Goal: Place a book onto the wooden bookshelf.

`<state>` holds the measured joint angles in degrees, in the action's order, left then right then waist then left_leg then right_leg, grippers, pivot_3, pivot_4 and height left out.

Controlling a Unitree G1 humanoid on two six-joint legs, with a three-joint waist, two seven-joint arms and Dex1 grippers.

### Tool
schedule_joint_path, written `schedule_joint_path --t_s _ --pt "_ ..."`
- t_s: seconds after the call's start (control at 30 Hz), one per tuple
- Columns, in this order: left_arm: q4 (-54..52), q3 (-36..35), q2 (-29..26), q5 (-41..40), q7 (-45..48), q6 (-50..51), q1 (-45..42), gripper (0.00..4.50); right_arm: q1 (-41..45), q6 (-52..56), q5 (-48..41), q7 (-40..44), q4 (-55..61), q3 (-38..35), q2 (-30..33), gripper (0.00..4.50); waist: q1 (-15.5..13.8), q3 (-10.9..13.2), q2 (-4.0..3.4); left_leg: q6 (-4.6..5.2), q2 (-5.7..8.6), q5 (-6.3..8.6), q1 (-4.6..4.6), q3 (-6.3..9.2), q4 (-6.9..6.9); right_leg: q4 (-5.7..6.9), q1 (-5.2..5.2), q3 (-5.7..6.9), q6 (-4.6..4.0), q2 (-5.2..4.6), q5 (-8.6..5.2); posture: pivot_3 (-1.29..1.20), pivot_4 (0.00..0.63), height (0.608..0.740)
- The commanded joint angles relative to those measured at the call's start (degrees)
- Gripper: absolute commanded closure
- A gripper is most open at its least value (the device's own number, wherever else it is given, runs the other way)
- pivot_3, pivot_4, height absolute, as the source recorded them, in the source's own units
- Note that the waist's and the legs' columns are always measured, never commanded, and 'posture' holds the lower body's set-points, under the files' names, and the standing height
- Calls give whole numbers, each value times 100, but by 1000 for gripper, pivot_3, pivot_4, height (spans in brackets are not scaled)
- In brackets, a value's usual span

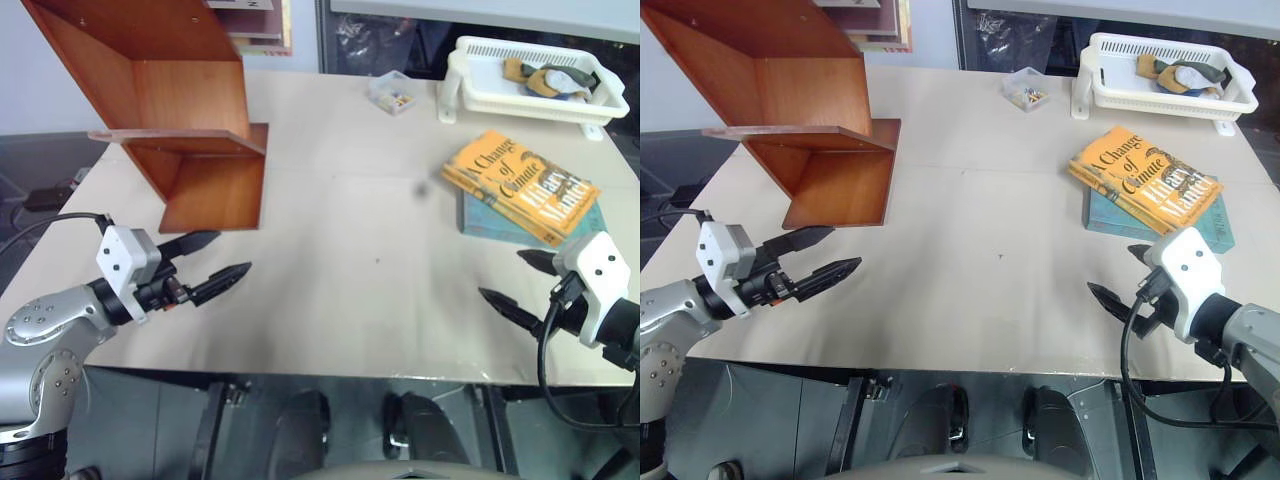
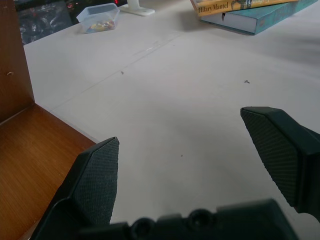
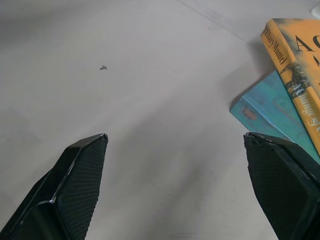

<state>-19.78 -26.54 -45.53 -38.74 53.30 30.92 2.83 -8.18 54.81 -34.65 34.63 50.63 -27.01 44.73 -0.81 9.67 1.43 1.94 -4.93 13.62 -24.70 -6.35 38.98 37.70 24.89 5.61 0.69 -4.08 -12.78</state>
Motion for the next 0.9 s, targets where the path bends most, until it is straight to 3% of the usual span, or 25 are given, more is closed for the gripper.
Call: schedule_joint_path --t_s 0.03,0.53,0.67,0.83,0.87,0.9 --pt "-269 -101 -96 -164 11 -9 -107 13 85 -53 -34 -82 26 -96 87 0 0 0 0 0 0 0 0 0 0 0 0 0 0 0 0 0 150 740" --pt "-530 521 -3 -318 23 5 -779 13 615 545 -266 -983 -250 -25 -262 0 -7 1 -1 1 13 -1 2 -2 -2 2 -1 -2 0 0 1 0 150 740" --pt "-641 825 49 -343 76 -20 -1044 0 835 791 -401 -1288 -565 -345 -459 798 -4 3 -5 1 13 -1 0 -3 -3 1 0 -4 0 3 1 0 150 740" --pt "-745 1295 258 -650 26 175 -1747 0 1091 673 570 -1886 -1479 -116 -43 3264 -2 2 -3 3 24 -2 1 -4 -1 2 -3 -5 2 -1 2 0 150 740" --pt "-764 1358 277 -674 28 194 -1807 0 1204 672 705 -2012 -1701 -47 -52 3923 10 2 -4 3 24 -2 2 -5 -1 2 -4 -7 3 1 2 0 150 740" --pt "-773 1433 305 -705 25 212 -1891 0 1354 670 871 -2161 -1973 33 -59 4073 22 2 -5 3 24 -2 2 -8 -1 3 -1 -12 6 2 4 0 150 740"
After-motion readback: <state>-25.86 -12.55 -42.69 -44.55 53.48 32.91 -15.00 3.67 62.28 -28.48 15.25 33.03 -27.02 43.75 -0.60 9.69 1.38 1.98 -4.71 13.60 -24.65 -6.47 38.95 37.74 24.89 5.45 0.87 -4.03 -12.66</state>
